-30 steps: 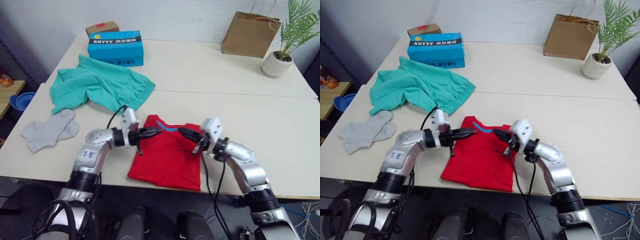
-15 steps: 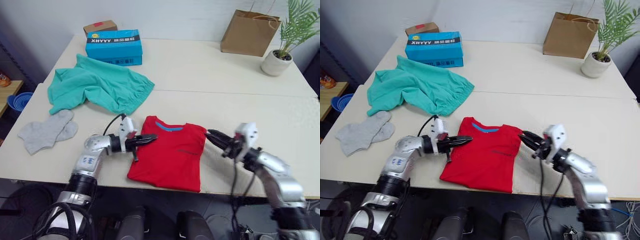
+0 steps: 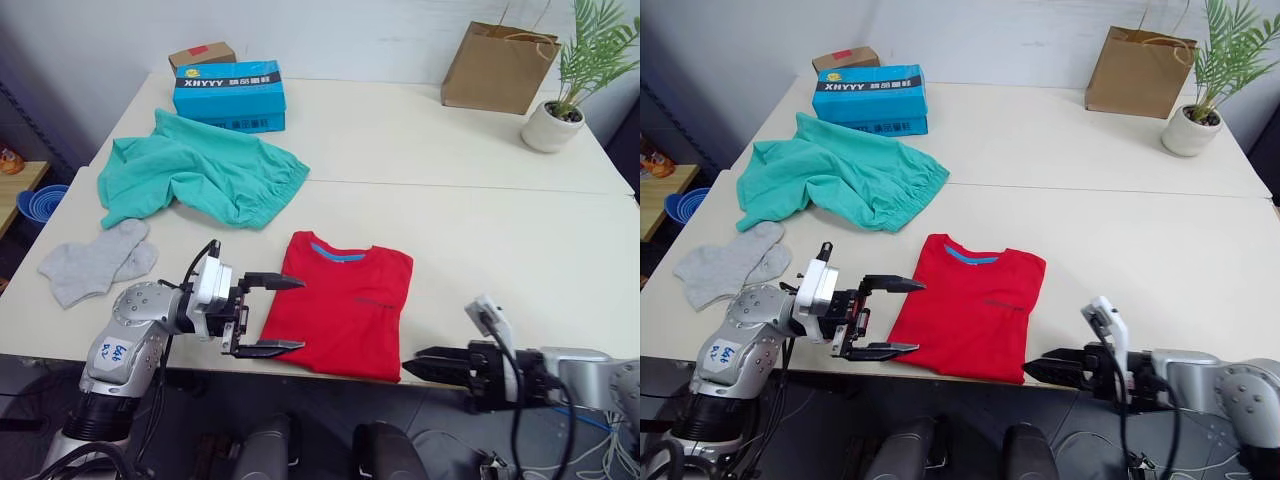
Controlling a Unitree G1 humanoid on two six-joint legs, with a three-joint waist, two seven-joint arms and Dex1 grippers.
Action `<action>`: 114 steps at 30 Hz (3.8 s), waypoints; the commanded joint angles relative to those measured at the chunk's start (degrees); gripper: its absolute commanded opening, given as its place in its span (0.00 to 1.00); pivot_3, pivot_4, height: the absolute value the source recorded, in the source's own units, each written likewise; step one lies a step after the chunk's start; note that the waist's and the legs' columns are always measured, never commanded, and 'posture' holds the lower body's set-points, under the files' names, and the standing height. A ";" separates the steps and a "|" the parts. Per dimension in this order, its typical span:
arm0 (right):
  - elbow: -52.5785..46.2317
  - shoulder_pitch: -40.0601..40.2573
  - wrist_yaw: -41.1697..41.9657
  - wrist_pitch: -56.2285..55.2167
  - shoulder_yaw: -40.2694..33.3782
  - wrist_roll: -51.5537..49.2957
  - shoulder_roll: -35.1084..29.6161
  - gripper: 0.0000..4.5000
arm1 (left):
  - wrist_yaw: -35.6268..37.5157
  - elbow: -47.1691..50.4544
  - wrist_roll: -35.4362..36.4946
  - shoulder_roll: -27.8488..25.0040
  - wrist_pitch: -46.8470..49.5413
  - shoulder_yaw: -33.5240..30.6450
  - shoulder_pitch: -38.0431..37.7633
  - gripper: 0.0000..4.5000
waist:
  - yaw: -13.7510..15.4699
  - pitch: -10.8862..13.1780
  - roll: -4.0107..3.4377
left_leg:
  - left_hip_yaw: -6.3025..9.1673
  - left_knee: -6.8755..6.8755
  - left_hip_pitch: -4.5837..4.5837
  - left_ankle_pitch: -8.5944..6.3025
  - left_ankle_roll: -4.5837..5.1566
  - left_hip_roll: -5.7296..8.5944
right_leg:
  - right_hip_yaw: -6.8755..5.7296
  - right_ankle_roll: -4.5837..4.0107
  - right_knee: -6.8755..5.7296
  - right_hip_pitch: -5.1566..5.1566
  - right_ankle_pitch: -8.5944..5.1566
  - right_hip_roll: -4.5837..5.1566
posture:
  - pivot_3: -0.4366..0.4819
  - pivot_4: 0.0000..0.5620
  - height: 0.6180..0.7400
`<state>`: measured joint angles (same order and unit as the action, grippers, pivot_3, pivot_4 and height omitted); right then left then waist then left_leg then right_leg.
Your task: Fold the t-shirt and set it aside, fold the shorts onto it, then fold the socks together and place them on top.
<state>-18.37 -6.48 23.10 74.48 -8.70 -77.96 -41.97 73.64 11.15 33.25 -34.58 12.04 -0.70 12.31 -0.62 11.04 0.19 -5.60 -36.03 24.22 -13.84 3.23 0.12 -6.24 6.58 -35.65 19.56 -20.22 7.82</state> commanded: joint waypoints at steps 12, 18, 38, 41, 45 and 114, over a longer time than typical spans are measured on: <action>2.19 -5.36 -1.84 1.07 3.83 7.19 3.73 0.13 | -3.57 1.06 1.62 -0.09 -1.16 -3.27 -1.62 1.00 | 0.46 0.00 0.00 | 0.00 0.04 0.01 0.01 0.06 0.01 | -0.03 0.02 -0.12 0.08 0.01 -0.01 | 0.48 0.27 1.00; 1.94 -0.64 6.78 -1.91 -1.25 10.99 -5.40 0.01 | -4.09 -1.24 1.86 2.08 -1.53 -1.94 0.03 1.00 | 1.41 0.01 -0.01 | -0.01 0.00 0.07 -0.10 0.19 0.08 | -0.04 0.15 0.05 0.02 0.08 0.08 | 0.48 0.27 1.00; 63.11 -12.83 38.51 -38.08 -1.32 51.79 -28.60 0.01 | 0.72 -9.40 -0.55 4.14 -4.10 0.13 7.22 1.00 | 0.66 0.16 -0.26 | -0.62 -0.09 -0.02 0.08 0.21 0.08 | -0.05 0.30 0.06 0.09 0.15 0.01 | 0.48 0.27 1.00; 69.62 -17.09 36.52 -37.59 0.16 55.96 -28.68 0.01 | 0.11 -8.11 0.17 3.45 -2.77 -0.31 6.54 1.00 | 0.47 0.16 -0.26 | -0.62 -0.12 -0.03 0.09 0.19 0.08 | -0.03 0.29 0.06 0.08 0.15 0.02 | 0.48 0.27 1.00; 75.89 -21.54 34.54 -41.40 -0.13 59.70 -27.91 0.01 | 0.88 -7.30 0.64 1.92 -1.56 -1.05 5.97 1.00 | 0.39 0.19 -0.33 | -0.58 -0.12 -0.03 0.07 0.15 0.07 | 0.14 0.29 0.08 0.06 0.15 0.06 | 0.48 0.27 1.00; 5.06 18.58 32.81 -95.97 -4.00 58.90 8.20 0.99 | -25.38 -9.36 -6.39 -0.97 -11.14 -35.06 -26.22 1.00 | 0.20 0.34 0.07 | -0.54 0.03 -0.15 -0.19 -0.22 0.05 | 0.09 0.32 -0.09 0.15 0.16 0.23 | 0.48 0.27 1.00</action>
<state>-11.88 11.40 55.95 -20.10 -11.25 -16.55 -33.52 51.47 -1.35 26.75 -36.12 0.92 -30.95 -11.09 -0.42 11.38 0.26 -6.12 -35.99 24.05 -14.11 3.16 0.17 -6.12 6.87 -35.73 19.70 -20.07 8.06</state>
